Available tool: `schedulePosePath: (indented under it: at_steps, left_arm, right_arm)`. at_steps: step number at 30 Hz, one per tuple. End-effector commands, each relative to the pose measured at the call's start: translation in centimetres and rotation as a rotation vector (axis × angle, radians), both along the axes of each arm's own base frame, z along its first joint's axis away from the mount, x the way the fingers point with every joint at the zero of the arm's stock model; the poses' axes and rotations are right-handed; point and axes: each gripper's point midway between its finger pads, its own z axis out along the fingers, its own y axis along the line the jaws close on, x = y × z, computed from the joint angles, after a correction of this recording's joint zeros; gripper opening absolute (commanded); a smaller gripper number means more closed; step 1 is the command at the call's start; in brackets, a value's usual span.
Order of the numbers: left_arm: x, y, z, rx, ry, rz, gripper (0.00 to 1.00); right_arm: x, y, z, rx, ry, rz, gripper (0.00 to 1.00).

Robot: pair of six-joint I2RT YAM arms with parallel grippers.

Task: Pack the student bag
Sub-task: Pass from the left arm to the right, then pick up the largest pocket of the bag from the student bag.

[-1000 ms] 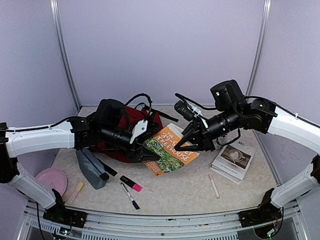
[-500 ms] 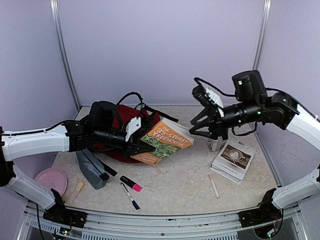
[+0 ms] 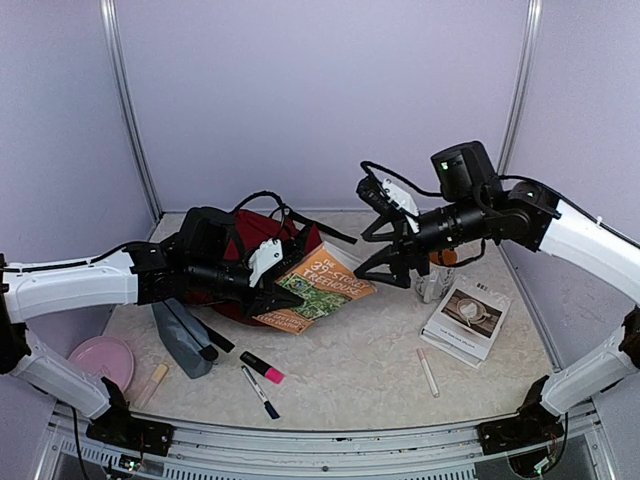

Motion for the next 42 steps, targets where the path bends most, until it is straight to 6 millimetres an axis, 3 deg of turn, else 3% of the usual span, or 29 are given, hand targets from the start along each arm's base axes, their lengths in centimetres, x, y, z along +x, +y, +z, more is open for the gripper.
schedulePosePath:
  at_steps: [1, 6, 8, 15, 19, 20, 21, 22, 23, 26, 28, 31, 34, 38, 42]
  left_arm:
    - [0.1, -0.9, 3.4, -0.078, -0.061, -0.014, 0.0]
    - [0.1, -1.2, 3.4, -0.081, -0.053, -0.02, 0.0]
    - [0.0, -1.3, 3.4, -0.081, -0.047, -0.027, 0.0]
    - [-0.5, -1.5, 4.2, -0.117, -0.024, -0.064, 0.0]
    - [-0.2, -1.3, 4.3, -0.121, -0.011, -0.058, 0.01]
    - [0.1, -1.2, 4.2, -0.118, 0.001, -0.045, 0.22]
    - [0.7, -1.0, 4.2, -0.117, 0.004, -0.018, 0.53]
    - [1.4, -0.7, 4.1, -0.112, 0.001, 0.022, 0.73]
    - [2.5, -0.2, 3.9, -0.102, -0.006, 0.072, 0.8]
    - [6.3, 1.2, 1.9, 0.006, 0.0, 0.253, 0.84]
    - [8.8, 1.5, -1.6, 0.154, 0.04, 0.352, 0.84]
    - [10.9, 1.2, -5.4, 0.303, 0.084, 0.421, 0.85]
    - [11.2, 0.2, -8.4, 0.389, 0.107, 0.399, 0.98]
    - [10.5, -0.8, -11.9, 0.503, 0.067, 0.348, 0.99]
    - [13.1, 0.3, -14.6, 0.598, 0.033, 0.468, 0.98]
  right_arm:
    - [-1.2, 2.7, 0.4, 0.088, -0.016, 0.154, 1.0]
    - [-1.9, 4.6, -3.5, 0.04, 0.059, 0.24, 0.99]
    - [-1.9, 4.8, -4.7, 0.026, 0.081, 0.248, 0.91]
    - [-0.7, 4.4, -6.1, 0.002, 0.102, 0.16, 0.0]
    - [1.2, 3.1, -6.1, 0.01, 0.161, 0.064, 0.0]
    - [1.8, 2.5, -6.1, 0.016, 0.181, 0.031, 0.0]
    - [2.6, 1.7, -5.8, 0.025, 0.197, -0.012, 0.0]
    - [3.6, 0.8, -5.7, 0.032, 0.214, -0.069, 0.0]
    - [4.9, -0.5, -5.5, 0.039, 0.229, -0.151, 0.0]
    - [8.1, -4.8, -4.9, 0.081, 0.254, -0.367, 0.0]
    - [8.8, -6.8, -3.6, 0.132, 0.232, -0.438, 0.0]
    - [9.2, -8.4, -2.0, 0.181, 0.188, -0.497, 0.0]
    - [9.9, -9.9, -2.1, 0.161, 0.172, -0.579, 0.0]
    - [10.0, -10.6, -2.5, 0.144, 0.166, -0.603, 0.0]
    - [9.8, -10.1, -3.2, 0.15, 0.185, -0.577, 0.0]
